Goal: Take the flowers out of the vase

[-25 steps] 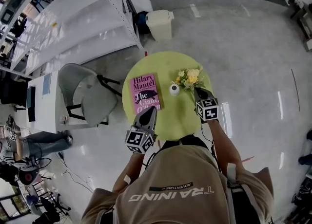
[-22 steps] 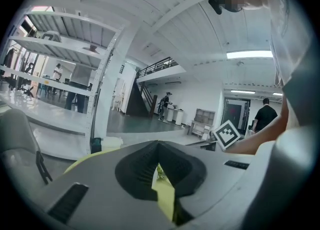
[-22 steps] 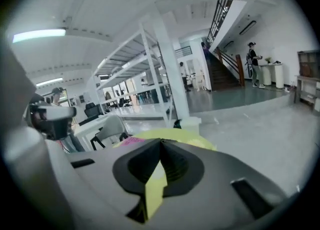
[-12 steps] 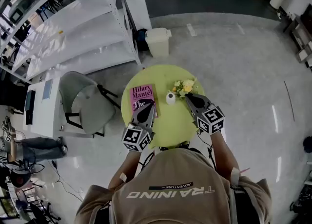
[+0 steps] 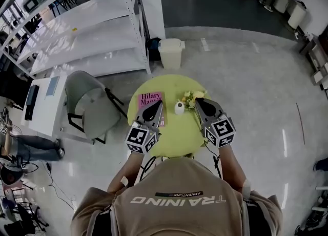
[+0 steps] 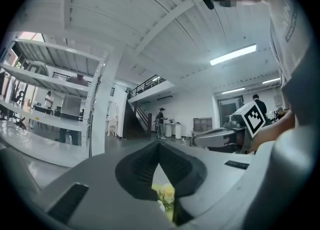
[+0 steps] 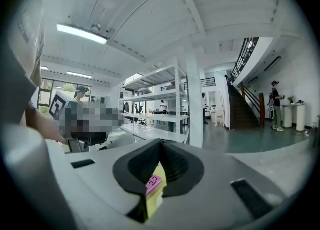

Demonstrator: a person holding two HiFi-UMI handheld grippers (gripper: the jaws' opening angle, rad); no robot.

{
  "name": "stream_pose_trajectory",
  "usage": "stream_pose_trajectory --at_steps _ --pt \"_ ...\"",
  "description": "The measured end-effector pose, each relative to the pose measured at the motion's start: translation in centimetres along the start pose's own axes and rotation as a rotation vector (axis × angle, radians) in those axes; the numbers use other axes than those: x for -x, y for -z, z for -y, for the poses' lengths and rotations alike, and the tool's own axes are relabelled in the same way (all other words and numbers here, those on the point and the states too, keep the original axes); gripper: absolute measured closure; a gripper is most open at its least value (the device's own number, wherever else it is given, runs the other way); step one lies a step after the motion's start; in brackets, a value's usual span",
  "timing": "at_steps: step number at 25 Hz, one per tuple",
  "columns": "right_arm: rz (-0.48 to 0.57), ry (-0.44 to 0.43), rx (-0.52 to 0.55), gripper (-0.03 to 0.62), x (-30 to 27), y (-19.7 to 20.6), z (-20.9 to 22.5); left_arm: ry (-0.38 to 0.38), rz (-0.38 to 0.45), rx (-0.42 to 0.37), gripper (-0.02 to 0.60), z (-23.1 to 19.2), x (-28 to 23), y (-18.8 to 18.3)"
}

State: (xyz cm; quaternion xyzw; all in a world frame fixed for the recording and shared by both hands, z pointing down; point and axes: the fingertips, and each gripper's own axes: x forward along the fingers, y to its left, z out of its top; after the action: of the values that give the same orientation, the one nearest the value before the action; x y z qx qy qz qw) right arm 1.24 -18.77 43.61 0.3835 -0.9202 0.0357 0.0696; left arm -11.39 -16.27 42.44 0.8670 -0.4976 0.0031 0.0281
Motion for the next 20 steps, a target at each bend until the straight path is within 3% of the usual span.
stream_pose_trajectory --at_steps 13,20 --pt "-0.029 0.071 -0.008 0.592 3.1 1.4 2.0 -0.031 -0.024 -0.004 0.580 1.1 0.3 0.5" --pt "0.005 0.039 0.006 0.593 2.4 0.4 1.9 -0.062 -0.029 0.002 0.580 0.5 0.1 0.9"
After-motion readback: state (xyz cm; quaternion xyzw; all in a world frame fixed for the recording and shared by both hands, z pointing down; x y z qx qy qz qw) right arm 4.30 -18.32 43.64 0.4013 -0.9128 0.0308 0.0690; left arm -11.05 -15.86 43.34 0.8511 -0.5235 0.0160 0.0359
